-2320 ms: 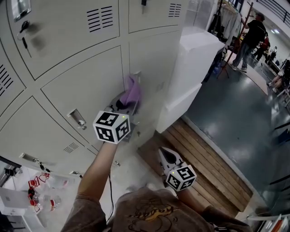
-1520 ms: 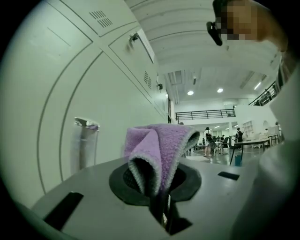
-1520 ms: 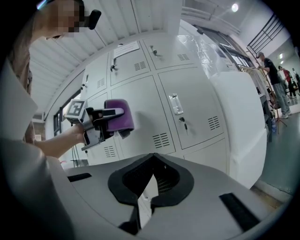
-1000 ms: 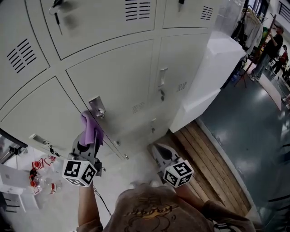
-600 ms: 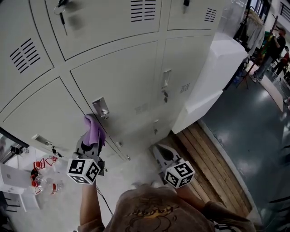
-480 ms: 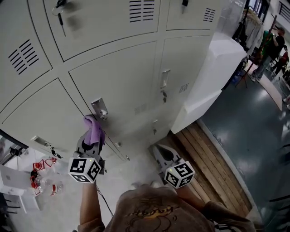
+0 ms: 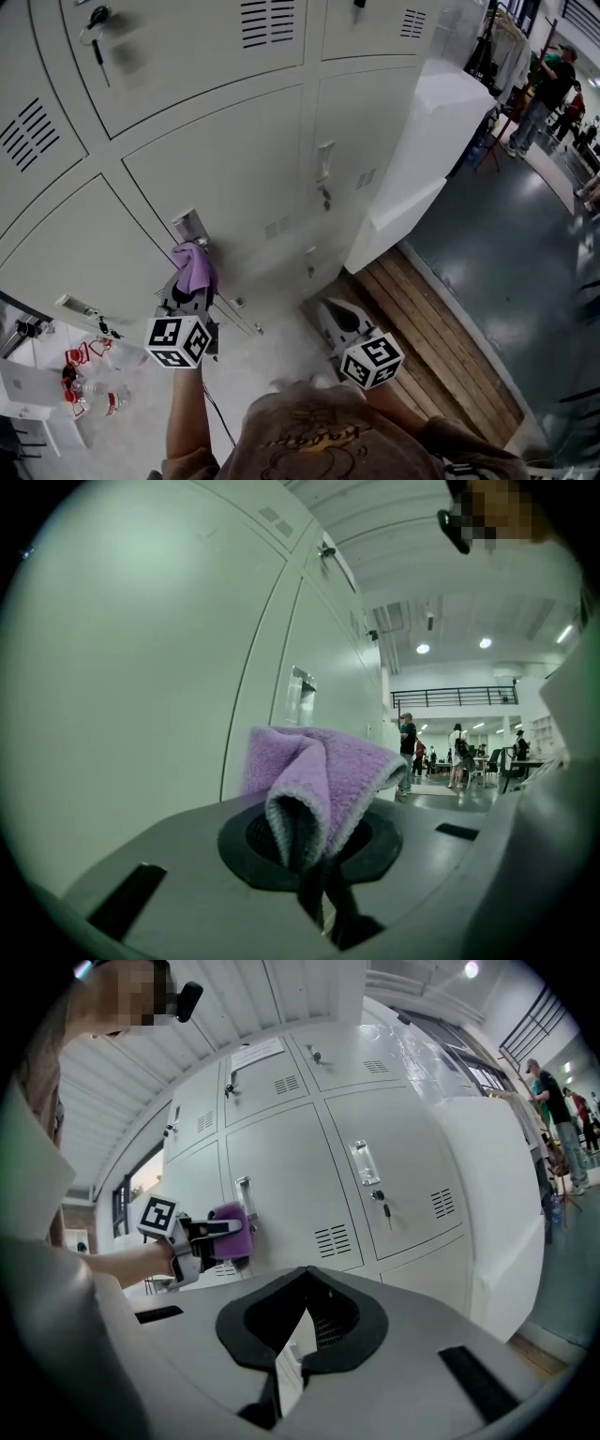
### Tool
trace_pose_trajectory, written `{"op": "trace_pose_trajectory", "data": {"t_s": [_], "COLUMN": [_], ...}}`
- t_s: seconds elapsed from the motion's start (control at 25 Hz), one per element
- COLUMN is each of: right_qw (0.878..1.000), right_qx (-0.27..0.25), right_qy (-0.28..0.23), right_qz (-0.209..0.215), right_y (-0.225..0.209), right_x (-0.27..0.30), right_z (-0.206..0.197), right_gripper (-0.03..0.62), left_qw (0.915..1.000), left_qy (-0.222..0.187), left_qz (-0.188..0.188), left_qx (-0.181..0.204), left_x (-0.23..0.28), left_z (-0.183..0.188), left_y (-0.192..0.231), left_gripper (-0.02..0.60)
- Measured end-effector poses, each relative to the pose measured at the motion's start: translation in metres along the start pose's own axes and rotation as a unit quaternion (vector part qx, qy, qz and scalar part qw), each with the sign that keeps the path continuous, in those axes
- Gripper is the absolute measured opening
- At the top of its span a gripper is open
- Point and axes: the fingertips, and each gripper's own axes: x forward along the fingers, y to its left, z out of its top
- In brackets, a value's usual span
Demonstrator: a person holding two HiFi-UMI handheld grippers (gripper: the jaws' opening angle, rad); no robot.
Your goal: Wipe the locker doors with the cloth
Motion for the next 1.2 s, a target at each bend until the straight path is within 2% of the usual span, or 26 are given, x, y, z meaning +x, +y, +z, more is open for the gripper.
{"op": "trace_pose_trajectory", "data": {"t_s": [0.64, 1.2], "right_qw": [1.0, 0.999], "right_qx": [-0.001, -0.001], "right_qy": [0.0, -0.006], "right_qz": [-0.031, -0.054], "right_y": [-0.015, -0.028], "right_x": [-0.017, -0.034], "right_z": [0.001, 0.004], "right_gripper": [-0.003, -0.003], "left_qw": [0.999, 0.9945], "left_qy": [0.003, 0.013], "left_qz": [-0.044, -0.103], "left_qx": [-0.002, 0.012], "left_x": [0.046, 0.106], "left_z": [-0.002, -0.006], "left_y": [-0.03, -0.08], "left_gripper": [0.04, 0.04]}}
